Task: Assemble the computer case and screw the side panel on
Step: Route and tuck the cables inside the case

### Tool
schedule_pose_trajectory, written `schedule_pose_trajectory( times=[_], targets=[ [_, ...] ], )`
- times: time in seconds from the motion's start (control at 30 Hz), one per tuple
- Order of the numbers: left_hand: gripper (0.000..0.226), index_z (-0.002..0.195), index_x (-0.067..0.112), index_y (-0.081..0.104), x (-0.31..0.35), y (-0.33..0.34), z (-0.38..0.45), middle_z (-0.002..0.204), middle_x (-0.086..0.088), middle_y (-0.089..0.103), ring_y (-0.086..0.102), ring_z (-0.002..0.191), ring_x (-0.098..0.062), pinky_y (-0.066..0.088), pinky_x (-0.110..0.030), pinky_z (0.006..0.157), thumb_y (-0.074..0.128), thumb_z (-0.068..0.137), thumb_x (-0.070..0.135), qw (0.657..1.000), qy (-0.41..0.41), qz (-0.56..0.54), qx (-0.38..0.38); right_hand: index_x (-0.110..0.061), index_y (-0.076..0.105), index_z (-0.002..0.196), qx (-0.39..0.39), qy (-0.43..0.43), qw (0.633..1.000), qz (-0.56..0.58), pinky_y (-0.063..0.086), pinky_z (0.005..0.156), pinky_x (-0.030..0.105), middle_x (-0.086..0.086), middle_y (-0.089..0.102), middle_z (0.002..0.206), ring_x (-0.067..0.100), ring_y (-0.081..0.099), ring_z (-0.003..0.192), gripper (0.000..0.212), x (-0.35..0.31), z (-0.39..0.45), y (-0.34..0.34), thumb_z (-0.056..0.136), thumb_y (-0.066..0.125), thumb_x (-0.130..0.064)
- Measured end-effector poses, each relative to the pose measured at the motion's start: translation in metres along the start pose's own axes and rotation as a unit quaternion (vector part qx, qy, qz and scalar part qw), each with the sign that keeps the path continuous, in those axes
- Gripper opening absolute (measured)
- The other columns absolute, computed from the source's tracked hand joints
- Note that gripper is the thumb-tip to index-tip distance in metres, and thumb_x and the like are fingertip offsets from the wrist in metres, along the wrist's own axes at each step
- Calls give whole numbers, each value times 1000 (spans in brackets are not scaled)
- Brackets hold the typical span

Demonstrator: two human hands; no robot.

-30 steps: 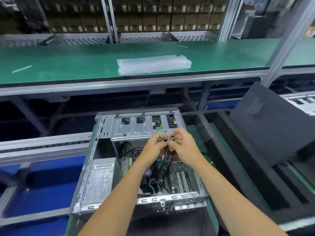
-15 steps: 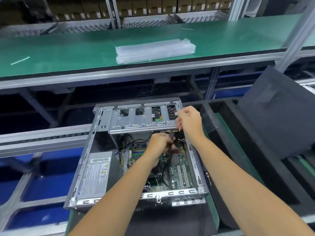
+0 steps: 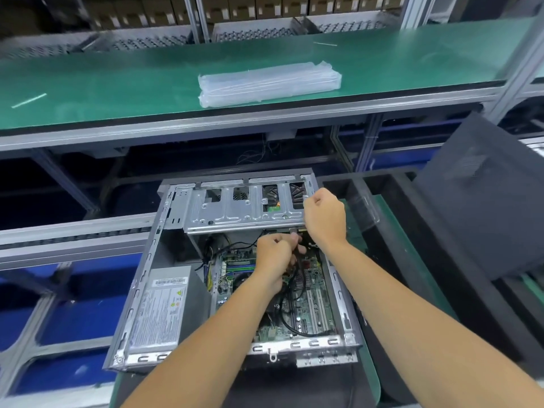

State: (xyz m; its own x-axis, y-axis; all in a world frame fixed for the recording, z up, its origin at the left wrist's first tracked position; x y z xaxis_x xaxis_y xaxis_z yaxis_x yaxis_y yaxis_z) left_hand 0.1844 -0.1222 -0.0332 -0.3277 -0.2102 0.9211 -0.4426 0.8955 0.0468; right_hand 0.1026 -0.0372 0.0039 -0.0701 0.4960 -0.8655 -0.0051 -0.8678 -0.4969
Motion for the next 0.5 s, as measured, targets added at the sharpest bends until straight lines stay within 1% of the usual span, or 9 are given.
schedule_pose_trajectory(
  times=[0.17, 0.33, 0.5],
  targets=[
    [19, 82, 5, 66, 2, 0, 1, 62, -2, 68, 40, 40, -8, 31, -17, 40, 56, 93, 18, 1000, -6, -11, -11, 1, 54, 86, 6, 6, 1000, 1, 37, 55, 33, 14, 63, 80, 17, 46, 64, 19, 0, 0, 1, 91, 46, -15],
    [16, 82, 2, 63, 0, 3, -2, 58, -4, 66, 43, 39, -9, 32, -18, 40, 53, 93, 10, 999, -21, -18, -18, 0, 53, 84, 7, -7, 1000, -13, 36, 54, 33, 7, 57, 73, 16, 45, 62, 19, 0, -2, 1, 92, 47, -16],
    [16, 85, 1, 65, 1, 3, -2, 61, -5, 67, 42, 40, -8, 33, -17, 40, 55, 93, 12, 1000, -12, -13, -10, -1, 53, 83, 11, -10, 1000, -15, 36, 54, 33, 5, 54, 71, 15, 44, 61, 19, 0, -1, 3, 93, 46, -16]
  ],
)
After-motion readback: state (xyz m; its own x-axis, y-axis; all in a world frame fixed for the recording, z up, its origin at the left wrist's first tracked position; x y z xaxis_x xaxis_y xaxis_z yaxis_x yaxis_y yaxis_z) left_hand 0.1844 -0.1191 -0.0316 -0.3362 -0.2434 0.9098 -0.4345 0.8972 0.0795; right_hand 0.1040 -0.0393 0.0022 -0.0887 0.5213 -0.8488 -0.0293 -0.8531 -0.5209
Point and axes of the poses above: each hand's wrist, its own z-axis towards the middle knuckle, its own y-axis out of the palm, x = y × z, the point moved 2 cm from there along z, towards the middle knuckle
